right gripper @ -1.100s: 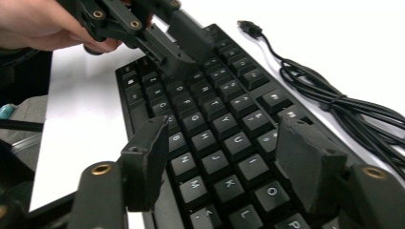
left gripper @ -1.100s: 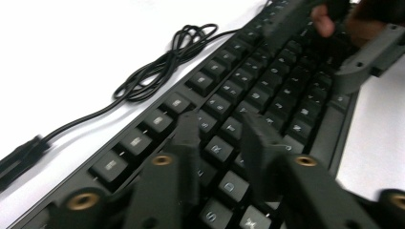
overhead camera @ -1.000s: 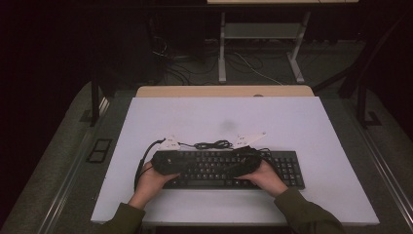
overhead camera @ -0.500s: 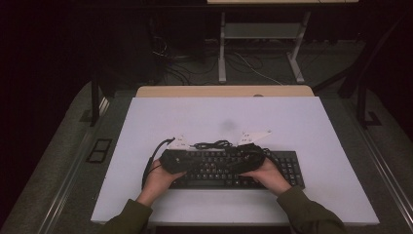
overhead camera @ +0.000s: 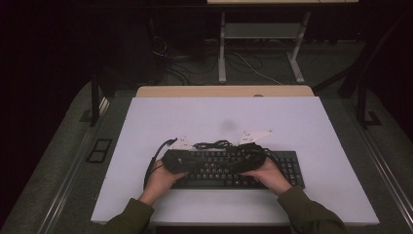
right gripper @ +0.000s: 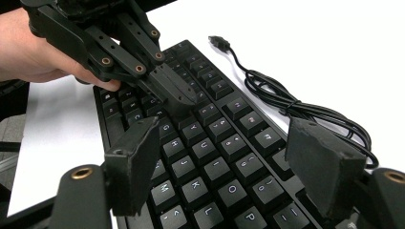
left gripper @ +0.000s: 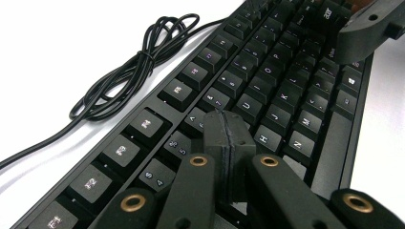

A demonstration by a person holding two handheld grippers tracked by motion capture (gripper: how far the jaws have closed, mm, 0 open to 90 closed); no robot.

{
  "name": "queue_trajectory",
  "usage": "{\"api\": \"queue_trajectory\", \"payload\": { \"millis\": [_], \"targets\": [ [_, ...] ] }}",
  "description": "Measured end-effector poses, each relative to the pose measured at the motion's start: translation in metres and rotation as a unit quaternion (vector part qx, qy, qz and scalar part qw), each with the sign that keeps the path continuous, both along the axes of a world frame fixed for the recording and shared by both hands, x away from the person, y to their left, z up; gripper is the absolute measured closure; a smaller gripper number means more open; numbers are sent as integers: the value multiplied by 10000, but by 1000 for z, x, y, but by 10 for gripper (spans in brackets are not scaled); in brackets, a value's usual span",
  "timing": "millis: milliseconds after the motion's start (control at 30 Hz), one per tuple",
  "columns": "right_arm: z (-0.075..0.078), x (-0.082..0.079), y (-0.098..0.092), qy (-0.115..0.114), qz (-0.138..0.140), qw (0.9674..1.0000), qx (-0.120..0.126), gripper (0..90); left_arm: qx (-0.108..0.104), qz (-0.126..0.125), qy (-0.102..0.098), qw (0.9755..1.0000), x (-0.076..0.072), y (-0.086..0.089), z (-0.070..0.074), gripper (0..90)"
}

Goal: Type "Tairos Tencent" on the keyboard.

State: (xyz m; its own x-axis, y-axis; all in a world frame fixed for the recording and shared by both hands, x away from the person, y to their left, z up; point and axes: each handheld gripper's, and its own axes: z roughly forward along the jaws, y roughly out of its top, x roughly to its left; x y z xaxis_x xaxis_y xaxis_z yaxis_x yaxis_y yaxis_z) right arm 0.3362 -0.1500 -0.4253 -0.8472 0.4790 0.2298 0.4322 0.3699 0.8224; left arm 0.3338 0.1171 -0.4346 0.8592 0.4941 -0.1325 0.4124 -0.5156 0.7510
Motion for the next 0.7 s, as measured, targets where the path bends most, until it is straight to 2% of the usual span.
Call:
{"api": "queue_trajectory", "payload": {
  "millis": [200, 700],
  "targets": [
    [-1, 0, 0, 16, 9, 10000, -11, 272, -2, 31, 22, 10000, 0, -2, -3, 891],
    [0, 0, -1, 18, -35, 10000, 10, 272, 16, 10, -37, 10000, -1, 2, 2, 890]
  ]
}}
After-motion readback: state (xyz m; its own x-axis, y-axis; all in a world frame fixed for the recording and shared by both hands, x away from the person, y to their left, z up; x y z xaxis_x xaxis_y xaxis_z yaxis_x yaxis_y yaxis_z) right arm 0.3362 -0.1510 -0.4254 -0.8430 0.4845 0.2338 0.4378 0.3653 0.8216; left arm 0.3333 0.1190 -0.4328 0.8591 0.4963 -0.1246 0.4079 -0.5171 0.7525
